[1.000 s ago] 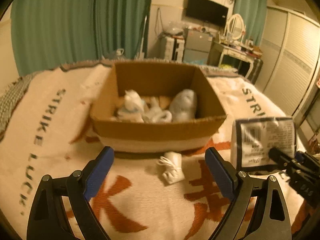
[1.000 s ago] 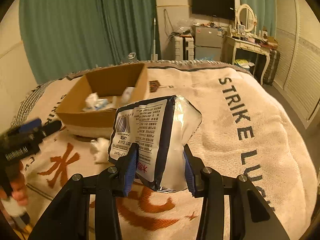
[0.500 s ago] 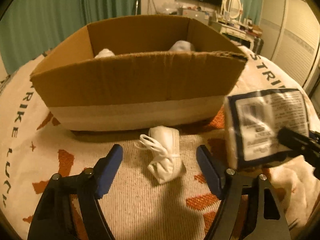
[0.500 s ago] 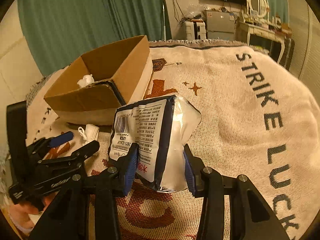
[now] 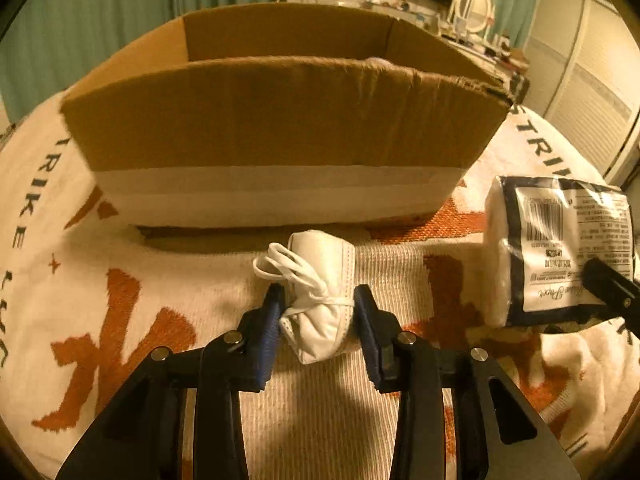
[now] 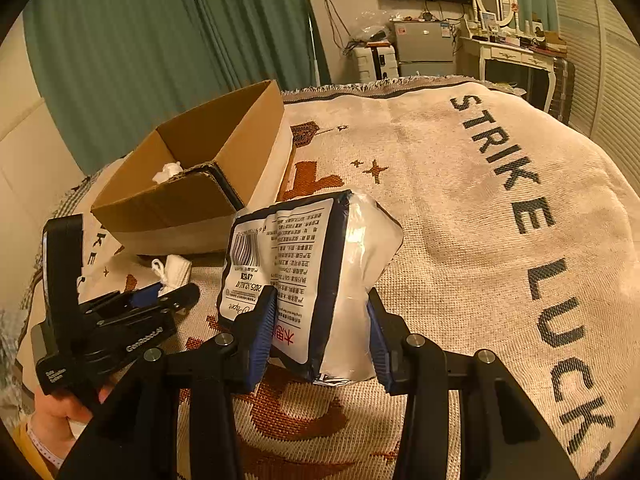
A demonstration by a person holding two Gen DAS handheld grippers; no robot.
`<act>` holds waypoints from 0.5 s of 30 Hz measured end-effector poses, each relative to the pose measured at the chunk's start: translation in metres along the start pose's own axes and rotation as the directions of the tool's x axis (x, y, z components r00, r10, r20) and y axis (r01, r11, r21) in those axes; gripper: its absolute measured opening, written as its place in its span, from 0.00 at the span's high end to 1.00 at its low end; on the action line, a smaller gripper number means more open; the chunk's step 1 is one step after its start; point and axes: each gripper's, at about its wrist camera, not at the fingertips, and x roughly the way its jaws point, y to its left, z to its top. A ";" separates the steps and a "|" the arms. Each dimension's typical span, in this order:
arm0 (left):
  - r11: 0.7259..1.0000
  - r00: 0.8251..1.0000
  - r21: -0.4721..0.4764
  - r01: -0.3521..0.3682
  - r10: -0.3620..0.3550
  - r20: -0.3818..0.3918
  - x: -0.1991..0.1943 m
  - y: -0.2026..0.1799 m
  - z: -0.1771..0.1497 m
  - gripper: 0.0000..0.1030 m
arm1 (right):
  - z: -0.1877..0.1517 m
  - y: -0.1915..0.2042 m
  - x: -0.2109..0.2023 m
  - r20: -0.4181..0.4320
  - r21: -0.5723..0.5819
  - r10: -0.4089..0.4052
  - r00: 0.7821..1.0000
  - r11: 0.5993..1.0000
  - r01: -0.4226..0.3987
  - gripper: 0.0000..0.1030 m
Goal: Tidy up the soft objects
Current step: 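Grasp the paper-towel pack with the right tool while the left grasps the white mask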
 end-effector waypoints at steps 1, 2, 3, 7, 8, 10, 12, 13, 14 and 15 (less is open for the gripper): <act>1.000 1.000 -0.004 0.007 -0.007 0.004 -0.005 0.001 -0.001 0.66 | 0.000 0.000 -0.003 0.007 0.002 -0.002 1.000 1.000 0.002 0.59; 1.000 1.000 -0.003 0.010 -0.010 0.008 -0.012 0.001 -0.003 0.66 | -0.001 0.001 -0.007 0.015 0.002 -0.005 1.000 1.000 0.005 0.59; 1.000 1.000 0.002 0.012 -0.012 0.013 -0.017 0.002 -0.003 0.66 | -0.003 0.003 -0.011 0.022 0.000 -0.010 1.000 1.000 0.010 0.59; 0.999 0.998 0.040 0.011 -0.013 0.056 -0.046 0.000 -0.007 0.66 | -0.008 0.010 -0.027 0.038 -0.007 -0.029 0.999 1.000 0.029 0.59; 0.999 0.998 0.052 0.009 -0.013 0.068 -0.052 -0.002 -0.007 0.66 | -0.009 0.012 -0.032 0.042 -0.003 -0.029 0.999 1.000 0.029 0.59; 0.997 0.995 0.071 0.006 -0.012 0.097 -0.067 -0.006 -0.008 0.66 | -0.010 0.018 -0.043 0.048 0.005 -0.029 0.998 1.000 0.028 0.59; 0.997 0.993 0.074 0.009 -0.017 0.119 -0.080 -0.006 -0.007 0.66 | -0.011 0.026 -0.054 0.056 0.001 -0.033 0.998 0.999 0.033 0.59; 0.997 0.991 0.071 0.019 -0.028 0.129 -0.089 -0.004 -0.007 0.66 | -0.010 0.031 -0.061 0.059 -0.005 -0.035 0.998 0.999 0.036 0.59; 0.997 0.990 0.068 0.031 -0.040 0.137 -0.095 -0.005 -0.005 0.66 | -0.010 0.035 -0.067 0.062 -0.014 -0.036 0.997 0.999 0.037 0.59; 0.997 0.987 0.066 0.043 -0.053 0.150 -0.105 -0.003 -0.005 0.66 | -0.009 0.041 -0.073 0.065 -0.027 -0.041 0.997 0.999 0.042 0.59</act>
